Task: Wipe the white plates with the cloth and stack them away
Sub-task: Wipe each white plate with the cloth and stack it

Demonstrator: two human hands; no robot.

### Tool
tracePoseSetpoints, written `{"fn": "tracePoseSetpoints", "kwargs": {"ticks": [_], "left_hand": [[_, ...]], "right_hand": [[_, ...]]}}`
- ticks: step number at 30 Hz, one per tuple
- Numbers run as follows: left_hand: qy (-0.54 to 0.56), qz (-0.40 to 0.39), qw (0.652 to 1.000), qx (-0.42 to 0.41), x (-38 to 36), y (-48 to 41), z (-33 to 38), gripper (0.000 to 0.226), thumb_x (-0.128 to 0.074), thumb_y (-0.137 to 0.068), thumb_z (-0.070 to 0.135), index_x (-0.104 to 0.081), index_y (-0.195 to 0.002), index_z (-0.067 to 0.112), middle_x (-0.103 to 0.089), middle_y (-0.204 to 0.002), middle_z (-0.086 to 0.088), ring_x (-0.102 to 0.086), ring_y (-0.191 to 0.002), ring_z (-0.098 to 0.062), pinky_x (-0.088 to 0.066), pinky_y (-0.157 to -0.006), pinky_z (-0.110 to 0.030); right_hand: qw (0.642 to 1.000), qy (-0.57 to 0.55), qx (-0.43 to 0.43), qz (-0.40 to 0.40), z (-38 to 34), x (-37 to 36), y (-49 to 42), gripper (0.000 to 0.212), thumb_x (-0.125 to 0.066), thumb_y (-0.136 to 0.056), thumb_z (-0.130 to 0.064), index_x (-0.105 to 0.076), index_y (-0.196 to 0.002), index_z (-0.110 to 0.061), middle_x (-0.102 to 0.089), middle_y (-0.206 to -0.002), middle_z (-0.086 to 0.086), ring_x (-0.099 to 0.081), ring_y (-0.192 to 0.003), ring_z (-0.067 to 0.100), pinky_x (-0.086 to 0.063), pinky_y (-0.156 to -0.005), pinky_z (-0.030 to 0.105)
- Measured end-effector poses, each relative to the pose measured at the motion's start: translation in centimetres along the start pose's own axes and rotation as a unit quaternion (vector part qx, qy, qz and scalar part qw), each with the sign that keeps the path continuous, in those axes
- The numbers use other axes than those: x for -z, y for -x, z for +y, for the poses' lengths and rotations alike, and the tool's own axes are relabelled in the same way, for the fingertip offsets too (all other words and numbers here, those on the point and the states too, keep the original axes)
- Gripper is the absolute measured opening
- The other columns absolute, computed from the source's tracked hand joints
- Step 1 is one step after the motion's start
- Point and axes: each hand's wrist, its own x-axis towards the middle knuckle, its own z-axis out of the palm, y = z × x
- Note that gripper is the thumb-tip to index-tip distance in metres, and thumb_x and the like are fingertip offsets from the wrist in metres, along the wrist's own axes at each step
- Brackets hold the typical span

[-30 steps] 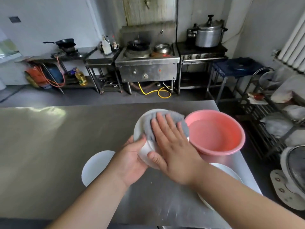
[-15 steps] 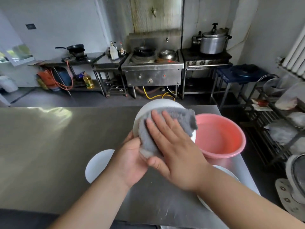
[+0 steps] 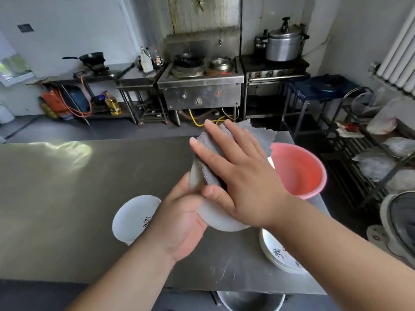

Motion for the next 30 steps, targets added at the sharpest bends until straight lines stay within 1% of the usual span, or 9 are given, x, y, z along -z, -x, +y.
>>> {"fn": "tracePoseSetpoints", "kwargs": {"ticks": [3, 7, 10, 14, 18, 21, 25, 28, 30], "left_hand": [[-0.014, -0.006, 1.0, -0.014, -0.2, 0.1, 0.5, 0.046, -0.049, -0.102, 0.015, -0.055, -0.148, 0.015, -0.065, -0.14, -0.016, -0.059, -0.135, -0.032, -0.045, -0.113, -0.051], [0.002, 0.007, 1.0, -0.028, 0.5, -0.2, 2.0, 0.051, -0.048, -0.103, 0.017, -0.048, -0.152, 0.007, -0.057, -0.15, -0.02, -0.054, -0.14, -0.04, -0.042, -0.117, -0.055], [-0.006, -0.005, 1.0, -0.005, 0.2, -0.1, 1.6, 0.047, -0.05, -0.102, 0.019, -0.055, -0.147, 0.01, -0.061, -0.145, -0.021, -0.058, -0.135, -0.038, -0.047, -0.112, -0.053], [-0.004, -0.031, 1.0, -0.001, -0.6, -0.1, 0.7, 0.039, -0.05, -0.102, 0.016, -0.062, -0.139, 0.011, -0.067, -0.132, -0.017, -0.063, -0.126, -0.033, -0.053, -0.105, -0.045], [0.015, -0.025, 0.999, -0.039, -0.2, -0.7, 1.5, 0.05, -0.043, -0.105, 0.017, -0.047, -0.154, 0.008, -0.055, -0.151, -0.022, -0.053, -0.141, -0.039, -0.042, -0.116, -0.056], [0.053, -0.017, 0.996, -0.063, 0.0, -1.1, 1.5, 0.05, -0.045, -0.106, 0.019, -0.045, -0.155, 0.01, -0.053, -0.154, -0.02, -0.052, -0.142, -0.04, -0.048, -0.111, -0.055], [0.073, -0.01, 0.995, -0.061, 0.5, -1.3, 1.0, 0.049, -0.046, -0.106, 0.02, -0.048, -0.154, 0.01, -0.053, -0.154, -0.02, -0.054, -0.14, -0.036, -0.055, -0.102, -0.046], [0.059, -0.019, 0.996, -0.065, 0.9, -1.1, 1.3, 0.044, -0.043, -0.108, 0.021, -0.054, -0.151, 0.014, -0.054, -0.154, -0.018, -0.053, -0.141, -0.035, -0.053, -0.104, -0.047], [0.067, -0.02, 0.994, -0.079, 1.0, -1.2, 1.5, 0.043, -0.042, -0.109, 0.021, -0.054, -0.15, 0.016, -0.054, -0.154, -0.017, -0.053, -0.142, -0.034, -0.053, -0.105, -0.046]], "right_hand": [[0.999, 0.007, -0.014, 0.046, 1.7, 0.9, -1.5, 0.062, -0.033, -0.106, -0.055, -0.05, -0.155, -0.02, -0.045, -0.16, 0.011, -0.043, -0.144, 0.038, -0.036, -0.115, 0.053], [0.978, -0.083, -0.157, 0.108, 2.1, -0.2, 0.5, 0.054, -0.047, -0.109, -0.026, -0.039, -0.159, -0.008, -0.039, -0.162, 0.013, -0.039, -0.148, 0.031, -0.034, -0.119, 0.048], [0.991, -0.024, -0.1, 0.089, 1.2, -0.5, 1.5, 0.056, -0.041, -0.11, -0.031, -0.038, -0.16, -0.008, -0.035, -0.164, 0.017, -0.032, -0.152, 0.041, -0.029, -0.122, 0.055], [0.997, 0.041, 0.04, 0.052, 1.6, 1.1, -0.6, 0.048, -0.044, -0.109, -0.037, -0.052, -0.153, -0.019, -0.049, -0.158, 0.007, -0.042, -0.145, 0.039, -0.034, -0.117, 0.054], [0.983, -0.042, -0.1, 0.15, 1.5, 0.6, -0.3, 0.05, -0.049, -0.108, -0.026, -0.048, -0.155, -0.01, -0.044, -0.16, 0.012, -0.04, -0.148, 0.034, -0.032, -0.12, 0.051], [0.945, -0.108, -0.249, 0.184, -1.6, -1.8, 2.3, 0.058, -0.041, -0.107, -0.022, -0.03, -0.162, -0.006, -0.022, -0.17, 0.015, -0.017, -0.159, 0.035, -0.02, -0.126, 0.056], [0.973, -0.06, -0.173, 0.141, -2.0, -2.0, 2.5, 0.06, -0.047, -0.104, -0.023, -0.036, -0.159, -0.003, -0.024, -0.17, 0.018, -0.016, -0.157, 0.044, -0.018, -0.126, 0.06], [0.981, -0.074, -0.124, 0.133, 1.6, 0.8, -0.1, 0.059, -0.059, -0.102, -0.021, -0.042, -0.157, -0.006, -0.037, -0.165, 0.013, -0.032, -0.154, 0.031, -0.024, -0.127, 0.046], [0.967, -0.135, -0.162, 0.14, 2.6, 1.3, -0.3, 0.059, -0.059, -0.104, -0.021, -0.04, -0.16, -0.012, -0.035, -0.167, 0.004, -0.03, -0.155, 0.018, -0.026, -0.126, 0.037]]}}
